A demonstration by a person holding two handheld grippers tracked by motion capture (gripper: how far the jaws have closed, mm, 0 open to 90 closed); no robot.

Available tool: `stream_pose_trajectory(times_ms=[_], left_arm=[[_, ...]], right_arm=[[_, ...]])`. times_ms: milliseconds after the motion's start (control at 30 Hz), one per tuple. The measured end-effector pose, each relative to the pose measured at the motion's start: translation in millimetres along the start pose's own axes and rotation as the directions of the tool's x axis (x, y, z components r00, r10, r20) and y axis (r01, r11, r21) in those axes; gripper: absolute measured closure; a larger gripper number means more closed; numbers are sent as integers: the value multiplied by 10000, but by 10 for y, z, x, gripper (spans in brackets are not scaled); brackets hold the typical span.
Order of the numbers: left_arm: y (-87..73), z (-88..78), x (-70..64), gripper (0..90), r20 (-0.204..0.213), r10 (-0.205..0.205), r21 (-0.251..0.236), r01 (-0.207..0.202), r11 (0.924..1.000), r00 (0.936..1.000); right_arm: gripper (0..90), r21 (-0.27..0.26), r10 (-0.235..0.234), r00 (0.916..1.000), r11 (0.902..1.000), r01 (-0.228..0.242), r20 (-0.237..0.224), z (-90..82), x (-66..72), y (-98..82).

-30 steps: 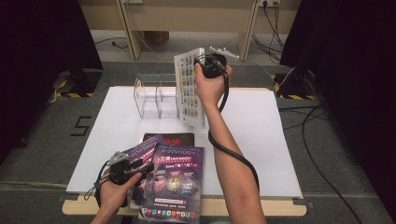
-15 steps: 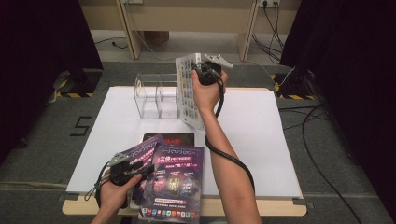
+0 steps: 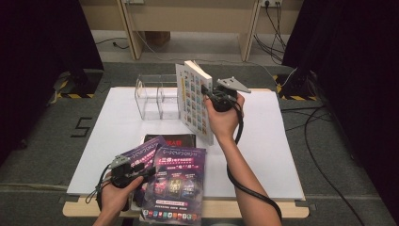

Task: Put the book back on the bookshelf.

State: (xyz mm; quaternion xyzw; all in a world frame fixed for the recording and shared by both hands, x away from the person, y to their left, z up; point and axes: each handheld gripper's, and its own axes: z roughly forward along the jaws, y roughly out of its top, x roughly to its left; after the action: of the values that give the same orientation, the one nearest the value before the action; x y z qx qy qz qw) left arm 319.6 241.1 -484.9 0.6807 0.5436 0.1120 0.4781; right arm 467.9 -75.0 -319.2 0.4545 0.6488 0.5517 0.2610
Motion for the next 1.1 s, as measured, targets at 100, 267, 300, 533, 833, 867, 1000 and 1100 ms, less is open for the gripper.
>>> stream_pose_trajectory(times_ms=[100, 267, 300, 533, 833, 867, 1000, 1100], left_arm=[[1, -3, 3, 381, -17, -22, -15, 22, 10000, 10000], [0, -2, 3, 381, -31, -31, -14, 31, 10000, 10000], [0, -2, 1, 381, -24, -22, -12, 22, 10000, 10000], [-1, -6, 1, 381, -25, -23, -24, 23, 10000, 10000], [-3, -9, 0, 381, -22, -15, -18, 15, 10000, 10000], [-3, -9, 0, 381, -25, -17, -20, 17, 10000, 10000], [-2, -8, -3, 381, -31, 15, -25, -15, 10000, 10000], [-3, -7, -2, 381, -38, 20, -15, -20, 10000, 10000]], right_arm=[[705, 234, -46, 10000, 9997, 47, -28, -135, -34, -55], [702, 520, -287, 9996, 9982, 287, -7, -290, -61, -141], [699, 555, -316, 9995, 9980, 317, -15, -316, -68, -160], [686, 654, -506, 9987, 9966, 503, 34, -421, -77, -258], [645, 504, -671, 9977, 9965, 665, 112, -396, -124, -143], [643, 534, -703, 9975, 9961, 697, 88, -383, -131, -126], [638, 696, -646, 9979, 9955, 643, 28, -327, -154, -81], [641, 785, -463, 9989, 9958, 463, -24, -292, -171, -71]])
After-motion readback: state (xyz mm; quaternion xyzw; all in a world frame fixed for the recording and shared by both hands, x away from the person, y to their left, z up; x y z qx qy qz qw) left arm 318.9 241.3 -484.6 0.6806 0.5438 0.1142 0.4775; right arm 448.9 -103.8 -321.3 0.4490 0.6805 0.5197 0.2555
